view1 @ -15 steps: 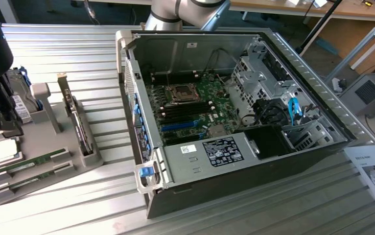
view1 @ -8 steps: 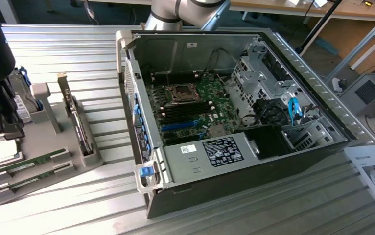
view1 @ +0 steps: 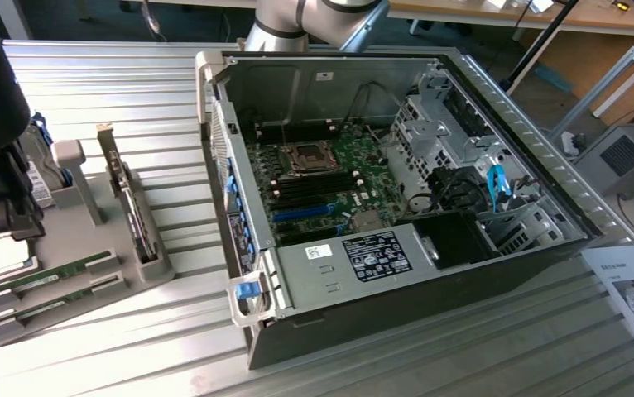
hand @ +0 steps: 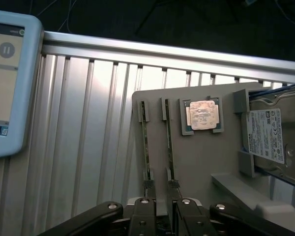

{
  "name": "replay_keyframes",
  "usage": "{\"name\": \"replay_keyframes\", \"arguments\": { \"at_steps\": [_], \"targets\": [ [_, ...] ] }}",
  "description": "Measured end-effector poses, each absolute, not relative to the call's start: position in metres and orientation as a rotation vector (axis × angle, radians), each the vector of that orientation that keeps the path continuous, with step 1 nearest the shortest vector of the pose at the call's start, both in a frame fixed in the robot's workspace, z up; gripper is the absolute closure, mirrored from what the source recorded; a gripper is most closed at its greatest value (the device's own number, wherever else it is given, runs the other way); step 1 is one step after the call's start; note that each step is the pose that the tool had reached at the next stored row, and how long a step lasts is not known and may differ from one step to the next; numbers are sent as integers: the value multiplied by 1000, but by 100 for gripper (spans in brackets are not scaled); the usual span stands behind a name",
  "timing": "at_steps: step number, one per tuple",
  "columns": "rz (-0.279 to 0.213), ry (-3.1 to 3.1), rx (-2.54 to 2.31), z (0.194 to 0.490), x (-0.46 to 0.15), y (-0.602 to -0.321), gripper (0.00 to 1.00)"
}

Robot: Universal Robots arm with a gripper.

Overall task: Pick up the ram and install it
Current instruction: 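Pick up the ram and move it above insertion slot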

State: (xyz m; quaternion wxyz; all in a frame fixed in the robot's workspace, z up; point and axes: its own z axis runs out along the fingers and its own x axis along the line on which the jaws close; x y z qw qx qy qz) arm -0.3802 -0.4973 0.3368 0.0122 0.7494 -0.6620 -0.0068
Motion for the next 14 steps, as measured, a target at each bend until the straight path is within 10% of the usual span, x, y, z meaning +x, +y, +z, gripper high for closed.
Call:
{"name": "replay_keyframes", "arguments": {
  "at_steps": [14],
  "targets": [
    [-19,-2063,2335,325,-380,-497,76]
  ]
}}
